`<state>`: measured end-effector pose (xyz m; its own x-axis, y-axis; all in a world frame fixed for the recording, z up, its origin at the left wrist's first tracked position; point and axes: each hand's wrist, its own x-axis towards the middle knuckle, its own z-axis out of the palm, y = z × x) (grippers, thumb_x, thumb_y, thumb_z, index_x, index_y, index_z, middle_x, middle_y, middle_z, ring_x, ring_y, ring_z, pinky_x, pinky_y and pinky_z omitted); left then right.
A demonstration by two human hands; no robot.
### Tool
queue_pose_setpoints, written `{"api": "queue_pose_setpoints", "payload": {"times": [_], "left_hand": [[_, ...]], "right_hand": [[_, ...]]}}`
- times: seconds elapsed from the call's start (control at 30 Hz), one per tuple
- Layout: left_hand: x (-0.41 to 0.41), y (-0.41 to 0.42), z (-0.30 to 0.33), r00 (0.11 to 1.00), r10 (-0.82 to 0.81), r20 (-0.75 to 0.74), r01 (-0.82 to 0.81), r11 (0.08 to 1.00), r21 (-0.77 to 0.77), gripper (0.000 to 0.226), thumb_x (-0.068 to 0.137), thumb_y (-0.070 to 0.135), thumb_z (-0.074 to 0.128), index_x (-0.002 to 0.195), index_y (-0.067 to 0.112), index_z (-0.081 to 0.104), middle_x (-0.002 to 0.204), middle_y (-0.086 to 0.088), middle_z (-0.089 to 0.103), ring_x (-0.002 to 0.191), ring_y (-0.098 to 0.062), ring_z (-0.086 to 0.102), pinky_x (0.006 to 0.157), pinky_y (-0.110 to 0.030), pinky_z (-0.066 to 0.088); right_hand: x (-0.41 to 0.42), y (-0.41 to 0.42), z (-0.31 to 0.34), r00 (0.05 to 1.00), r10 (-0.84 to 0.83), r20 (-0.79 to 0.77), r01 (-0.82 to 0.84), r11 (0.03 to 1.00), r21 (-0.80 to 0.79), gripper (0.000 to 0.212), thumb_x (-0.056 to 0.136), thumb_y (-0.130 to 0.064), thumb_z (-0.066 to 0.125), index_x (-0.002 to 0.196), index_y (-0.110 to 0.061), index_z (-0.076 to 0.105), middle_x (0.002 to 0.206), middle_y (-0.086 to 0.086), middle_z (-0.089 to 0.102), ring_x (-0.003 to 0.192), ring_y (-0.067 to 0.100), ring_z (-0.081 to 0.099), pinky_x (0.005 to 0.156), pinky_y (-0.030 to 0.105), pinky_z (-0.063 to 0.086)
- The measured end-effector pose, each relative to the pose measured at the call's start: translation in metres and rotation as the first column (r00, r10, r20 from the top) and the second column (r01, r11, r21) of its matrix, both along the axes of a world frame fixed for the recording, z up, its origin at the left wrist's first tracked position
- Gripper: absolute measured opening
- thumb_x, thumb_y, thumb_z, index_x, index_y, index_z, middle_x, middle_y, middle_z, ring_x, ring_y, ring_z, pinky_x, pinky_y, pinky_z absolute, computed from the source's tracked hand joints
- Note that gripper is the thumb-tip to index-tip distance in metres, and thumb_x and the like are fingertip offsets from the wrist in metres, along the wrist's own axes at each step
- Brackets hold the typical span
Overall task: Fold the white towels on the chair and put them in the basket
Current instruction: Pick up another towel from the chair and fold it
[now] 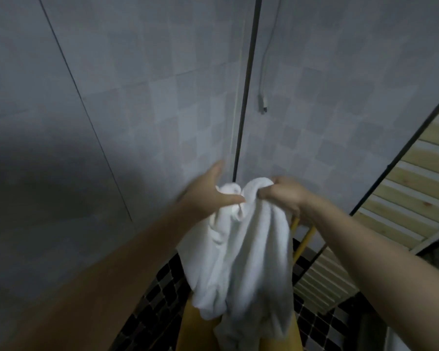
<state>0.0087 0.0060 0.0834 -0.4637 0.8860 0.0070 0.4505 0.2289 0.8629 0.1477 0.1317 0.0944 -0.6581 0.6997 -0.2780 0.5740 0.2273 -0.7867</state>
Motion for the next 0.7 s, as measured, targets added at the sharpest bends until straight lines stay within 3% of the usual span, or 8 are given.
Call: {"api": "queue_pose_setpoints", "payload": {"times": [0.1,0.2,0.3,0.4,0.5,0.57,0.63,0.7], "left_hand": [[0.022,0.009,0.006,0.966,-0.246,-0.082,0.242,0.968,-0.062,0.091,0.066,0.033,0.080,0.142,0.032,0.030,0.140,0.008,0.047,0.127,-0.010,0.046,0.099,-0.017,0.034],[0.036,0.015,0.015,0.912,-0.378,-0.158,0.372,0.926,-0.070,0.035,0.077,0.032,0.069,0.109,0.031,0.056,0.107,0.009,0.062,0.101,-0.006,0.058,0.087,-0.017,0.043],[0.033,0.022,0.010,0.940,-0.251,-0.230,0.212,0.960,-0.181,0.029,0.090,0.026,0.057,0.111,0.007,0.064,0.114,-0.012,0.066,0.108,-0.026,0.060,0.096,-0.033,0.045],[0.025,0.025,0.004,0.991,-0.007,-0.132,0.015,0.998,0.063,0.022,0.087,0.004,0.054,0.104,-0.006,0.064,0.110,-0.025,0.065,0.100,-0.030,0.061,0.087,-0.030,0.045],[0.015,0.024,0.009,0.969,0.170,0.182,-0.194,0.973,0.125,0.037,0.088,0.005,0.052,0.121,-0.012,0.052,0.128,-0.030,0.054,0.117,-0.031,0.053,0.092,-0.016,0.041],[0.007,0.026,0.010,0.905,0.223,0.361,-0.249,0.968,0.027,0.059,0.089,0.011,0.053,0.136,-0.014,0.028,0.146,-0.029,0.031,0.137,-0.031,0.034,0.103,-0.003,0.022],[0.000,0.030,0.002,0.877,0.337,0.342,-0.334,0.940,-0.067,0.062,0.091,0.009,0.053,0.142,-0.008,0.023,0.151,-0.023,0.026,0.140,-0.029,0.030,0.107,-0.018,0.023],[0.002,0.035,-0.007,0.843,0.399,0.360,-0.400,0.913,-0.075,0.057,0.091,0.011,0.053,0.143,0.006,0.031,0.148,-0.016,0.037,0.132,-0.030,0.040,0.095,-0.025,0.035]], "right_hand": [[-0.007,-0.010,0.014,0.992,0.119,-0.033,-0.120,0.993,-0.018,0.012,0.075,-0.006,0.061,0.084,-0.009,0.067,0.085,0.009,0.067,0.082,0.024,0.064,0.074,0.034,0.050],[0.002,-0.010,0.016,0.978,0.158,-0.138,-0.181,0.966,-0.182,0.013,0.070,-0.002,0.064,0.081,-0.008,0.067,0.081,0.009,0.066,0.081,0.024,0.063,0.077,0.033,0.051],[0.023,0.000,0.012,0.943,0.239,-0.233,-0.315,0.870,-0.380,0.022,0.067,-0.013,0.063,0.087,-0.006,0.067,0.083,0.009,0.070,0.075,0.019,0.067,0.069,0.025,0.053],[0.038,0.012,0.001,0.923,0.310,-0.229,-0.382,0.813,-0.440,0.014,0.072,-0.021,0.065,0.081,-0.015,0.075,0.086,0.004,0.074,0.079,0.016,0.069,0.072,0.023,0.054],[0.054,0.022,-0.009,0.928,0.361,-0.093,-0.368,0.848,-0.381,0.023,0.071,-0.018,0.068,0.092,-0.013,0.074,0.104,0.005,0.072,0.096,0.017,0.067,0.085,0.023,0.053],[0.064,0.030,-0.017,0.920,0.392,0.022,-0.365,0.874,-0.320,0.033,0.077,-0.019,0.071,0.108,-0.008,0.069,0.115,0.005,0.068,0.104,0.016,0.065,0.091,0.024,0.050],[0.069,0.037,-0.028,0.917,0.358,0.178,-0.334,0.930,-0.150,0.033,0.086,-0.022,0.066,0.116,-0.010,0.065,0.119,0.003,0.066,0.104,0.015,0.063,0.091,0.027,0.051],[0.072,0.044,-0.034,0.945,0.172,0.279,-0.212,0.970,0.120,0.029,0.089,-0.026,0.060,0.113,-0.010,0.063,0.112,0.005,0.066,0.094,0.018,0.061,0.082,0.031,0.051]]}}
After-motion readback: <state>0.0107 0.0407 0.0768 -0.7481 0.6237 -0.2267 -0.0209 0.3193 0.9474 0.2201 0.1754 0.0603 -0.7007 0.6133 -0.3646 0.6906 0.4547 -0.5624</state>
